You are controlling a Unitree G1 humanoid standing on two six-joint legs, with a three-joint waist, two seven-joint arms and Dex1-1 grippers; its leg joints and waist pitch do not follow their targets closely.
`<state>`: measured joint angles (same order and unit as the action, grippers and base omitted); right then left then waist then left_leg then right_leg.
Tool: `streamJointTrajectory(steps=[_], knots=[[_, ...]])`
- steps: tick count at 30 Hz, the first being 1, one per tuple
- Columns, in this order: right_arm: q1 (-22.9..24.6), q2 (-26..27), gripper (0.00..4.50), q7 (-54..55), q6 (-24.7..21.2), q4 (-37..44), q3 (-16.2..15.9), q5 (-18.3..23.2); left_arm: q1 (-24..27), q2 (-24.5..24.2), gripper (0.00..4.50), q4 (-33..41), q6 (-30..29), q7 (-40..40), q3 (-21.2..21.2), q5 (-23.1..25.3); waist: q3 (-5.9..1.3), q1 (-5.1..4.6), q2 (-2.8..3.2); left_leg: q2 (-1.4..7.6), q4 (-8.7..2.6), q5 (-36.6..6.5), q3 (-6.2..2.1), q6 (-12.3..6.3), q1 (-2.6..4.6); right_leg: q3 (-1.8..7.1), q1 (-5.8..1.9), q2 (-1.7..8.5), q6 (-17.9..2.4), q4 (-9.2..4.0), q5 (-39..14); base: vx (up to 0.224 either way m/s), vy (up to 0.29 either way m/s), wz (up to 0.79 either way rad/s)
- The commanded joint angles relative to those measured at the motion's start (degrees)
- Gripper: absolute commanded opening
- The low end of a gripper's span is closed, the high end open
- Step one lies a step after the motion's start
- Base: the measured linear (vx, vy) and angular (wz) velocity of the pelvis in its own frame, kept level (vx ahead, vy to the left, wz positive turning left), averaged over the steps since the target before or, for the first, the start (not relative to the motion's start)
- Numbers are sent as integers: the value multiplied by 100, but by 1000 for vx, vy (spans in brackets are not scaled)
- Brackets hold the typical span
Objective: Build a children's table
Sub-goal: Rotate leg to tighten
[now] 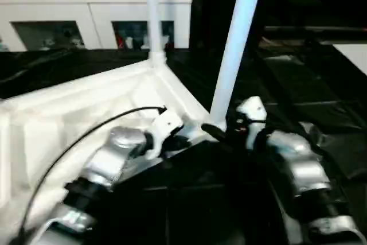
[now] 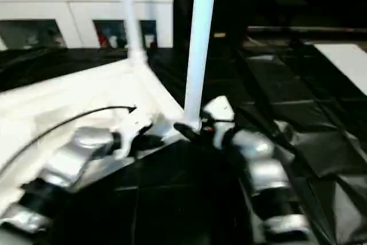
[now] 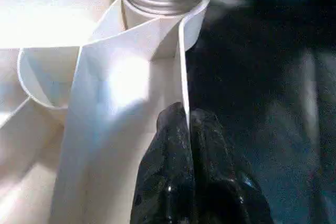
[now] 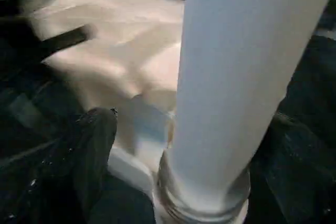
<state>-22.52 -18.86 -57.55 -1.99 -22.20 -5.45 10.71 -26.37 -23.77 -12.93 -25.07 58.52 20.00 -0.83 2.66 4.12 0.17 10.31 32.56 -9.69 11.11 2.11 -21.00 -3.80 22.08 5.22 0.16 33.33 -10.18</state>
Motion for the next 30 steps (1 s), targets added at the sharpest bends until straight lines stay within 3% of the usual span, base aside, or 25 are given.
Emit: streamJointTrajectory(steps=[1,6,11,21,30], knots=[[32,-127,419,-404,-50,202,-163,75,281,-278,0,148,-107,673,438,-24,-354,28,-12,302,-356,-1180,-122,-380,69,245,-197,329,-1436,-285,-815,0,0,0],[35,-330,419,-732,-70,201,-310,9,353,-523,0,390,-208,968,477,-130,-324,77,1,315,-379,-1426,-100,-234,114,253,-172,315,-1475,-300,-1092,0,0,0],[14,-333,419,-753,-4,93,-554,-207,335,-545,0,268,-62,836,450,-28,-312,91,-34,309,-403,-1648,-117,-69,110,266,-171,341,-1290,-339,-1527,0,0,0],[-29,-350,419,-761,35,-42,-657,-275,375,-589,0,326,-103,856,482,-28,-328,97,-28,305,-383,-1470,-114,-125,101,267,-177,334,-1313,-314,-1325,0,0,0],[-43,-429,335,-734,177,-233,-776,-488,346,-608,0,282,-90,866,480,-23,-335,96,-35,298,-367,-1413,-109,-147,96,262,-190,332,-1348,-304,-1256,0,0,0]])
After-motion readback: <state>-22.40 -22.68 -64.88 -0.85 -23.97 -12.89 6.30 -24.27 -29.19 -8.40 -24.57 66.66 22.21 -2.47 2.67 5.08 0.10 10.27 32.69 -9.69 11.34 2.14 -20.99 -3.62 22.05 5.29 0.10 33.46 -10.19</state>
